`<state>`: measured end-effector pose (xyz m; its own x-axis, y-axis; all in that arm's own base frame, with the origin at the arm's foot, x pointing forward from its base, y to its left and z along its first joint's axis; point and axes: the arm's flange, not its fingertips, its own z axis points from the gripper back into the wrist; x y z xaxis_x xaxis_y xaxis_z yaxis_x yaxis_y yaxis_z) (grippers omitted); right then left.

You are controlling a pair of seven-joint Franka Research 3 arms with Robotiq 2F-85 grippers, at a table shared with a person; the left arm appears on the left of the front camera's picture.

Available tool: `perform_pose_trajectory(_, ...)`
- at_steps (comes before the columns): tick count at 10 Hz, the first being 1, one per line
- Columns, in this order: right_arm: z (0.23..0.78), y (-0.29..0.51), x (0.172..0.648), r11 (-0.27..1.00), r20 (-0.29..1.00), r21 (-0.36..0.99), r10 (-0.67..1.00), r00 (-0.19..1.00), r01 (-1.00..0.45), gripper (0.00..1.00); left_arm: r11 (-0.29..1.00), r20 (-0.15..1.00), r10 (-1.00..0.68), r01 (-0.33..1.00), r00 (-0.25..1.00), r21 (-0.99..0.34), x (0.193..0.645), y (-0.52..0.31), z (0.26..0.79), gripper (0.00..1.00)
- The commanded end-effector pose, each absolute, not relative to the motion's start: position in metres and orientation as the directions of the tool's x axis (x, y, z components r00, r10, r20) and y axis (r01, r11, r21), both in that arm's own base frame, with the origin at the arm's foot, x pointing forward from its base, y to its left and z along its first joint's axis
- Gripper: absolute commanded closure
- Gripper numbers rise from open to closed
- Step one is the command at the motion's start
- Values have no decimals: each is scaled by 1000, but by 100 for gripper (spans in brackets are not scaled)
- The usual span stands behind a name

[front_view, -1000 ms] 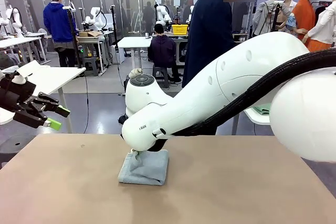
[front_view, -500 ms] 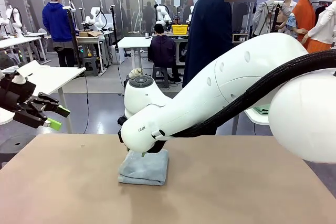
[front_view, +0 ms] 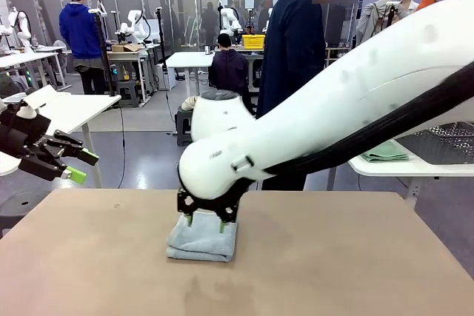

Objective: Fold the towels and place them in the basket.
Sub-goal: When a person lays out a Towel with hook on the table, fold it in half twice.

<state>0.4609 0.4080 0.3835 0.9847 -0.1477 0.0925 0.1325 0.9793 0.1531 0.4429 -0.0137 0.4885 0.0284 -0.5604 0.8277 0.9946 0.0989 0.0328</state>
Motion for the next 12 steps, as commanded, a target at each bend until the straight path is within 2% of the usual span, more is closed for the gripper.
perform_pose_trajectory(1, 404, 359, 453, 988, 41, 132, -87, 995, 81, 17, 87, 836, -548, 995, 15, 39, 441, -13, 491, 16)
perform_pose_trajectory(4, 416, 327, 456, 983, 78, 179, 15, 997, -29, 17, 87, 836, -548, 995, 15, 39, 441, -13, 491, 16)
perform_pose_trajectory(7, 413, 323, 465, 979, 163, 200, 8, 987, -41, 17, 87, 836, -548, 995, 15, 39, 441, -13, 491, 16)
perform_pose_trajectory(9, 409, 323, 471, 978, 124, 208, 8, 992, -34, 17, 87, 836, -548, 995, 15, 39, 441, -13, 491, 16)
perform_pose_trajectory(12, 421, 326, 471, 984, 146, 180, -6, 989, -20, 17, 87, 836, -548, 995, 15, 39, 441, -13, 491, 16)
